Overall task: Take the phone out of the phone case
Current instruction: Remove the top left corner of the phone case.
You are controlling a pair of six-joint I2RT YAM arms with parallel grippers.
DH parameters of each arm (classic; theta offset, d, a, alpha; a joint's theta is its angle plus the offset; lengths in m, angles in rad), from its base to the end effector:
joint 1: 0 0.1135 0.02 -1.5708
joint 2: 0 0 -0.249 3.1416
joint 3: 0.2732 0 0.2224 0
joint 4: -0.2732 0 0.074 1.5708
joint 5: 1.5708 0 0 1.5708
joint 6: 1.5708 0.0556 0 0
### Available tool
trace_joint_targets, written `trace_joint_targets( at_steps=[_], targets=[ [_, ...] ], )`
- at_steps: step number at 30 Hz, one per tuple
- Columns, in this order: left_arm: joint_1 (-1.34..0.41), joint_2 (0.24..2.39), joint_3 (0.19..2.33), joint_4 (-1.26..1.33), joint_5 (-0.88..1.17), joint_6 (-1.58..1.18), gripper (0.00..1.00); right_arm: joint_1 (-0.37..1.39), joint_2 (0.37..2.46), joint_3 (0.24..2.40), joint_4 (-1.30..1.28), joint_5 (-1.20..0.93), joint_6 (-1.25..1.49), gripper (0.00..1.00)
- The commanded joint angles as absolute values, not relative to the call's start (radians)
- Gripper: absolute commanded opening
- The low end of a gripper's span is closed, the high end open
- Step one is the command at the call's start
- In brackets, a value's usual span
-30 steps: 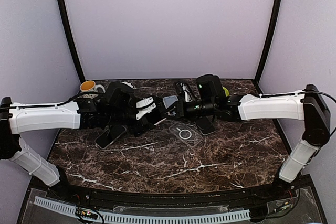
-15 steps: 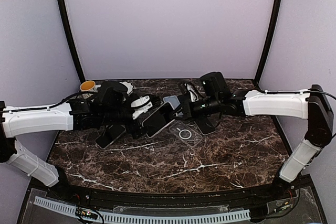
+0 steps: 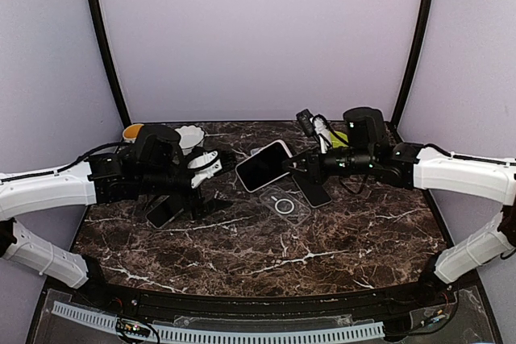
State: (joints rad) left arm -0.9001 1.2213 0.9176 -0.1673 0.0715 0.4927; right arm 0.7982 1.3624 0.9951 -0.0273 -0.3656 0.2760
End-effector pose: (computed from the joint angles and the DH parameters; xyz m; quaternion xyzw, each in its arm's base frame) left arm 0.1662 -0.2159 0.2819 0.5609 0.6417 -0.1355 0.5053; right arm 0.1995 0.2331 0.2878 -0.3086 0.7644 0.4091 0.3913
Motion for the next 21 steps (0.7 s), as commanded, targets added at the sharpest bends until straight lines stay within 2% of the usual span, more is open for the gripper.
trace_joint_targets(
  at_steps=[1, 4, 10, 14, 18, 21],
  targets=[
    [-0.885, 1.218, 0.951, -0.218, 0.105, 0.478, 0.98, 0.796, 1.266, 0.904, 0.222, -0.269, 0.203, 0.00],
    [-0.867, 1.197, 0.927, -0.187, 0.085, 0.455, 0.93, 0.799, 1.219, 0.852, 0.281, -0.226, 0.159, 0.00],
    [-0.802, 1.172, 0.915, -0.155, 0.144, 0.448, 0.89, 0.822, 1.163, 0.826, 0.261, -0.143, 0.060, 0.00],
    [-0.769, 1.158, 0.899, -0.149, 0.250, 0.481, 0.88, 0.822, 1.185, 0.882, 0.121, -0.303, -0.110, 0.00],
    [-0.764, 1.118, 0.847, -0.128, 0.355, 0.563, 0.87, 0.822, 1.147, 0.798, 0.236, -0.369, -0.220, 0.00],
    [-0.764, 1.062, 0.781, -0.099, 0.416, 0.625, 0.87, 0.823, 1.151, 0.782, 0.232, -0.460, -0.298, 0.00]
  ],
)
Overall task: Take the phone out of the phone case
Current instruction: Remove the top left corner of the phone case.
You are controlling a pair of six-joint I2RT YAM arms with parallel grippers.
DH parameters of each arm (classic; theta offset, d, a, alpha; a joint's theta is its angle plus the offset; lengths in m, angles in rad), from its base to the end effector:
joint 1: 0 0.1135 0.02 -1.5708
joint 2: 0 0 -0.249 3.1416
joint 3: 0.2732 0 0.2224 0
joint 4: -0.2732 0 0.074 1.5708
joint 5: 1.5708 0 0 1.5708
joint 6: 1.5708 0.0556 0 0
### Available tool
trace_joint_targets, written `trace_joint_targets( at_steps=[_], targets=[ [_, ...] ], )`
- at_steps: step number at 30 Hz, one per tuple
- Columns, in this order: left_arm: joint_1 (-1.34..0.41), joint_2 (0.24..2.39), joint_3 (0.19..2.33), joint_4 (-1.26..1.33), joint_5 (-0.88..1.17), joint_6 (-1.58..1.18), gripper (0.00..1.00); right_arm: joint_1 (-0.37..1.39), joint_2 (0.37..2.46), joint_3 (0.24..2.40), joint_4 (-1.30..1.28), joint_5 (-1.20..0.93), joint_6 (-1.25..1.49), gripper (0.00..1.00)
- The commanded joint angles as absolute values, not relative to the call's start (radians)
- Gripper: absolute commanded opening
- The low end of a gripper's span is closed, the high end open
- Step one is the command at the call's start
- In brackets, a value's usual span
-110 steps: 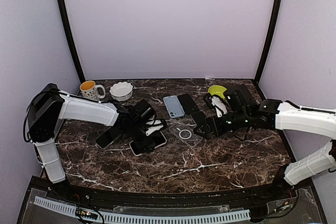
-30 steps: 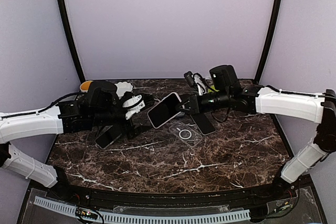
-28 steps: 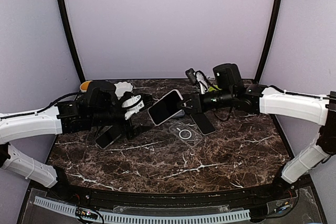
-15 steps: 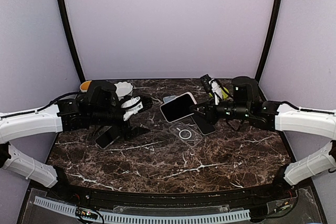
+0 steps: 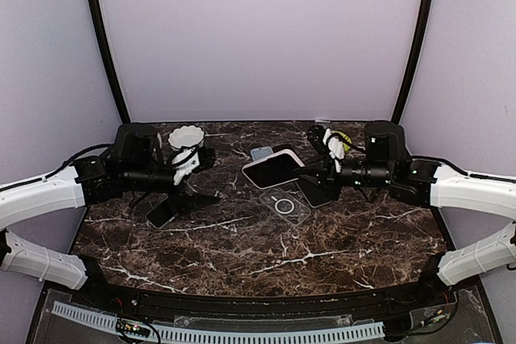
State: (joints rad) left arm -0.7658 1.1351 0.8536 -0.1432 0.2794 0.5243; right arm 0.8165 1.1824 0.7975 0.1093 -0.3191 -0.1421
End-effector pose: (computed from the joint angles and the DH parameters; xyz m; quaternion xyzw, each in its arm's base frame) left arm 0.1720 -0.1867 0.2849 0.5606 0.6195 -0.1808 0.5189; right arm 0.1713 0.2078 0.2847 -0.4482 0.6545 0.3166 0.5202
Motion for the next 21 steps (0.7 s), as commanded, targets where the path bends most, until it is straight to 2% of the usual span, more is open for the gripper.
trace_joint_targets(
  at_steps=[1, 12, 21],
  targets=[
    [-0.764, 1.043, 0.768, -0.088, 0.443, 0.638, 0.87, 0.824, 1.152, 0.778, 0.234, -0.488, -0.312, 0.00],
    [-0.763, 0.982, 0.680, -0.074, 0.580, 0.761, 0.86, 0.839, 1.113, 0.702, 0.315, -0.545, -0.413, 0.00],
    [-0.763, 0.989, 0.650, -0.074, 0.687, 0.826, 0.73, 0.862, 1.130, 0.725, 0.267, -0.594, -0.534, 0.00]
  ],
)
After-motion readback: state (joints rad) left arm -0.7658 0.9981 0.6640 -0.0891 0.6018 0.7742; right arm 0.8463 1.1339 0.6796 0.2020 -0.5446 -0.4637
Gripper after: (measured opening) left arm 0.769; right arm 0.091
